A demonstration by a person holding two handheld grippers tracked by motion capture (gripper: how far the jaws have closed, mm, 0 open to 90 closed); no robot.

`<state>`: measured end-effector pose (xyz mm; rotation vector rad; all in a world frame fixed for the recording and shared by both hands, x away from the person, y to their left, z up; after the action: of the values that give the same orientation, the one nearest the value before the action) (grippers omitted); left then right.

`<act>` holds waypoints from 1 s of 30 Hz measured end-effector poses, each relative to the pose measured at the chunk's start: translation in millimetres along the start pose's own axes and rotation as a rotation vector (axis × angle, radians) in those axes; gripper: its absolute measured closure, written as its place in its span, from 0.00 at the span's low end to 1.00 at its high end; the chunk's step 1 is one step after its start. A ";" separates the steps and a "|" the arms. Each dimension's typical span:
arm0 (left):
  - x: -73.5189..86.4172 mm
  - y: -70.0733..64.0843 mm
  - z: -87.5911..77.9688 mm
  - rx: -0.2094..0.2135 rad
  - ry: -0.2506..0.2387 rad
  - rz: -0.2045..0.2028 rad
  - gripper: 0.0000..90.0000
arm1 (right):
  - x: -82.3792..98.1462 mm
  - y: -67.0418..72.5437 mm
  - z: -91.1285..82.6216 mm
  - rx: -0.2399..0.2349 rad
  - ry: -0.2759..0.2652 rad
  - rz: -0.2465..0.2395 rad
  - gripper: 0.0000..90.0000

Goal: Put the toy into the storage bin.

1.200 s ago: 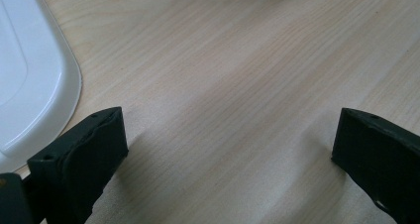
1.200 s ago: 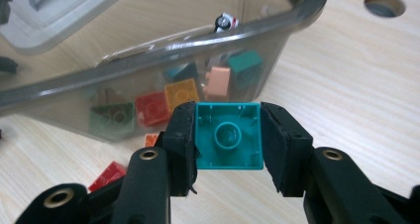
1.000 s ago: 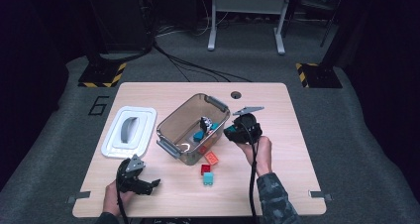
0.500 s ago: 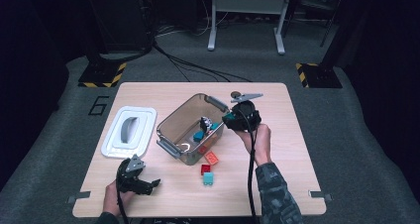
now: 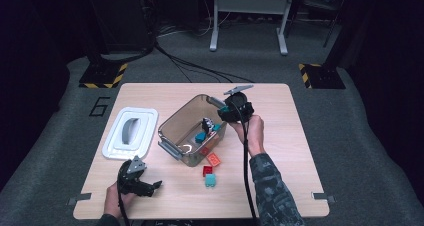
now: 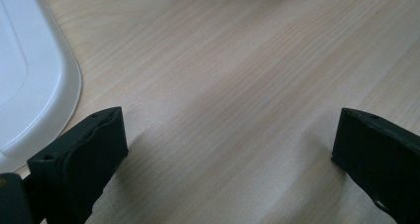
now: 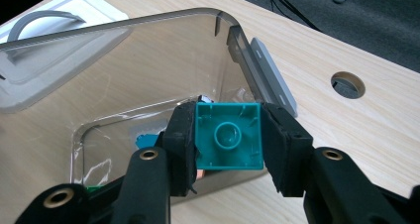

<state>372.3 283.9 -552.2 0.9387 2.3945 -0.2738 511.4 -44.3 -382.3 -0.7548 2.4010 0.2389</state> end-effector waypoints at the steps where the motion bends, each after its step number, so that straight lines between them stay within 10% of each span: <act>1: 0.0 0.0 0.0 0.000 0.000 0.000 0.00 | -1.1 0.8 2.4 -0.003 0.003 0.000 0.65; 19: 0.0 0.0 0.0 0.000 0.000 0.000 0.00 | -0.3 3.9 29.2 0.001 0.105 0.000 0.64; 30: 0.0 0.0 0.0 0.000 0.000 0.000 0.00 | 5.3 6.7 4.5 0.002 0.039 0.021 0.33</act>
<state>372.3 283.9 -552.2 0.9387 2.3945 -0.2732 506.4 -39.7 -389.1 -0.7394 2.4465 0.2321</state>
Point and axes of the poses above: each handheld gripper's, and its own axes: z roughly forward along the jaws, x roughly out of its underside, y roughly to its left, the point moved 3 cm from there along z, roughly forward along the jaws, and after that the axes turned 11 degrees about y, right-handed, at the moved point
